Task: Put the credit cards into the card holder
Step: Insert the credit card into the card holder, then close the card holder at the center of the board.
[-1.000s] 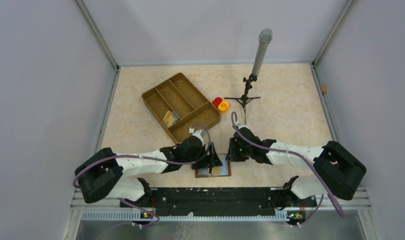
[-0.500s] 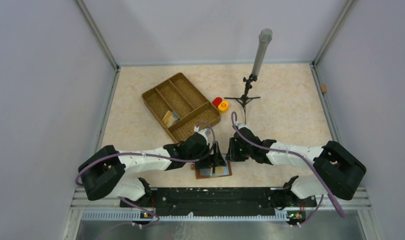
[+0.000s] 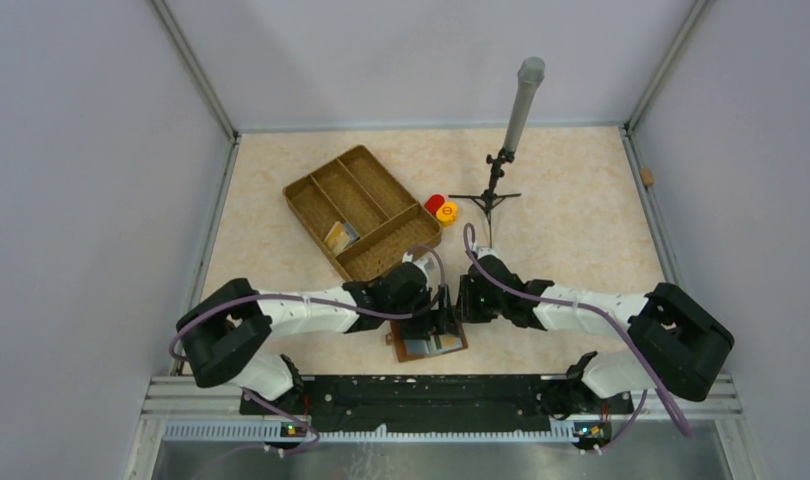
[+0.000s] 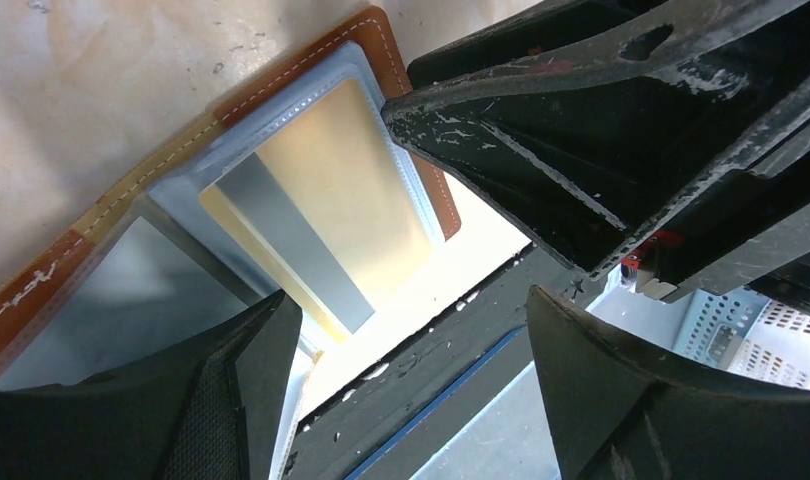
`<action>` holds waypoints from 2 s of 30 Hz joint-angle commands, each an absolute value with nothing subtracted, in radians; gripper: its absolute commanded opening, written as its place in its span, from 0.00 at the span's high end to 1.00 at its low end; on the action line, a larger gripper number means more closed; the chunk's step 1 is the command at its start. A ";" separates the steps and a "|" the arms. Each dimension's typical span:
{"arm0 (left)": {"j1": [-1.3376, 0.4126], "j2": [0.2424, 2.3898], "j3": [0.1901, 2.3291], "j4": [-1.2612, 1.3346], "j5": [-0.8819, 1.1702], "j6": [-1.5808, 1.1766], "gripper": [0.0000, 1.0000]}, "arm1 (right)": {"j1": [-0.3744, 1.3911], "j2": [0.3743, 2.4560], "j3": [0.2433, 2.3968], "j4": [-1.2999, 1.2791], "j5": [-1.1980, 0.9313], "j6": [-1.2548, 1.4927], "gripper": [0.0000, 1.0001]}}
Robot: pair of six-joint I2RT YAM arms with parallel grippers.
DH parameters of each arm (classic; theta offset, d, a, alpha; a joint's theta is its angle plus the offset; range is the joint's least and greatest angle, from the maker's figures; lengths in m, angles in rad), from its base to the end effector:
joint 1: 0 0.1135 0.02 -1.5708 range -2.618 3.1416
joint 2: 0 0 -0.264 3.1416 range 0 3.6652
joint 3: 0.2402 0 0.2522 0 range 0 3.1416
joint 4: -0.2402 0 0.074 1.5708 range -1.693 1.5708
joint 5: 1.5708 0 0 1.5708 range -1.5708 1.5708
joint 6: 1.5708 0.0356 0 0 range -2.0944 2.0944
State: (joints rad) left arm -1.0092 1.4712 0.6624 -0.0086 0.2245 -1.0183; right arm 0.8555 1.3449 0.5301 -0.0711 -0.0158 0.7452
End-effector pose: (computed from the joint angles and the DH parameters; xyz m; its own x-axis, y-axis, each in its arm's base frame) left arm 0.1427 -0.2418 0.1611 -0.9753 -0.0082 -0.2208 0.1450 0.7303 -0.6676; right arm 0.1582 0.1830 0.1488 -0.8896 0.0099 -0.4566 -0.2151 0.8729 0.4380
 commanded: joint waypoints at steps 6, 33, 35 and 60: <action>-1.014 1.333 0.727 -0.123 0.113 -0.923 0.09 | 0.868 1.259 0.543 -0.147 0.032 0.746 0.73; -0.977 1.057 0.572 -0.484 -0.173 -0.931 0.31 | 0.869 1.153 0.529 -0.201 0.063 0.754 0.54; -0.973 1.062 0.567 -0.470 -0.163 -0.932 0.38 | 0.869 1.147 0.527 -0.205 0.068 0.755 0.54; -0.938 0.995 0.640 -0.212 0.033 -0.861 1.00 | 0.869 1.155 0.437 -0.152 0.022 0.792 0.56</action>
State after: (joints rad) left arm -0.9466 0.9668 0.6014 -0.3714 -0.0658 -0.8879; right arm 0.8558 1.1645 0.4511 -0.2012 0.0402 0.7715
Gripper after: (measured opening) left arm 0.012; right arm 0.446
